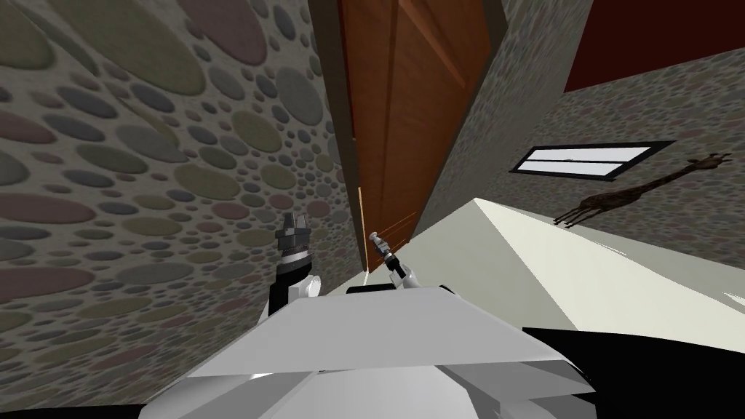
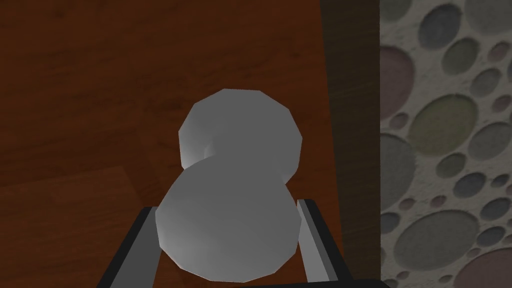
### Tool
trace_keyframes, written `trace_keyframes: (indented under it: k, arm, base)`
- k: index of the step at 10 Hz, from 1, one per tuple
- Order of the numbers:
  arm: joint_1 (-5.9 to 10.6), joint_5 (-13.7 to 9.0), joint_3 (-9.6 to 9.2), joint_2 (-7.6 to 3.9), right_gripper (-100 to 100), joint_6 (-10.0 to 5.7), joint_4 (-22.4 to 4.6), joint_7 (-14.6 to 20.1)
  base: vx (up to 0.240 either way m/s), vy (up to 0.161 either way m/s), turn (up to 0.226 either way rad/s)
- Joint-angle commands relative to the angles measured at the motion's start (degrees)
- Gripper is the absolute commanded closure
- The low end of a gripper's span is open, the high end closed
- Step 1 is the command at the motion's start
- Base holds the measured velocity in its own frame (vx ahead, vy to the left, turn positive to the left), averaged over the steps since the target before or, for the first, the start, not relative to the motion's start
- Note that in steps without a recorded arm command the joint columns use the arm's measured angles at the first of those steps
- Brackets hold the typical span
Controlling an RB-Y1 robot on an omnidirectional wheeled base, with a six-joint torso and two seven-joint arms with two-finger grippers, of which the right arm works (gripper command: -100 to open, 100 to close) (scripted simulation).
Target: Pull the door open
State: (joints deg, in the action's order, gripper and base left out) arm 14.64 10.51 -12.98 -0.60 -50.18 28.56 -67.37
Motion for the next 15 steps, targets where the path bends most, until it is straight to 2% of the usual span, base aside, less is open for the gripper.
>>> trace_keyframes:
  k: [1, 7, 8, 10, 11, 13, 14, 15]
  arm:
    - [-0.42, -1.1, -0.28, -0.13, 100, -0.28, -0.2, 2.9]
    - [-1.66, -5.4, -0.51, -1.61, 100, -0.35, 1.5, 11.7]
    - [-1.66, -5.4, -0.51, -1.61, 100, -0.35, 1.5, 12.3]
    - [-2.2, -7.3, -0.62, -2.22, 100, -0.38, 2.2, 15.8]
    - [-2.2, -7.3, -0.62, -2.22, 100, -0.38, 2.2, 16.3]
    - [-2.84, -9.4, -0.73, -2.85, 100, -0.41, 3.0, 19.9]
    - [-2.84, -9.4, -0.73, -2.85, 100, -0.41, 3.0, 20.8]
    - [-3.15, -10.5, -0.79, -3.17, 100, -0.43, 3.4, 22.8]
  base:
    - [-0.079, -0.042, 0.101]
    - [-0.061, -0.027, 0.112]
    - [-0.034, -0.029, 0.065]
    - [-0.047, -0.019, 0.138]
    - [-0.035, -0.012, 0.049]
    - [-0.049, -0.028, 0.151]
    - [-0.043, -0.029, 0.053]
    - [-0.033, -0.029, 0.09]
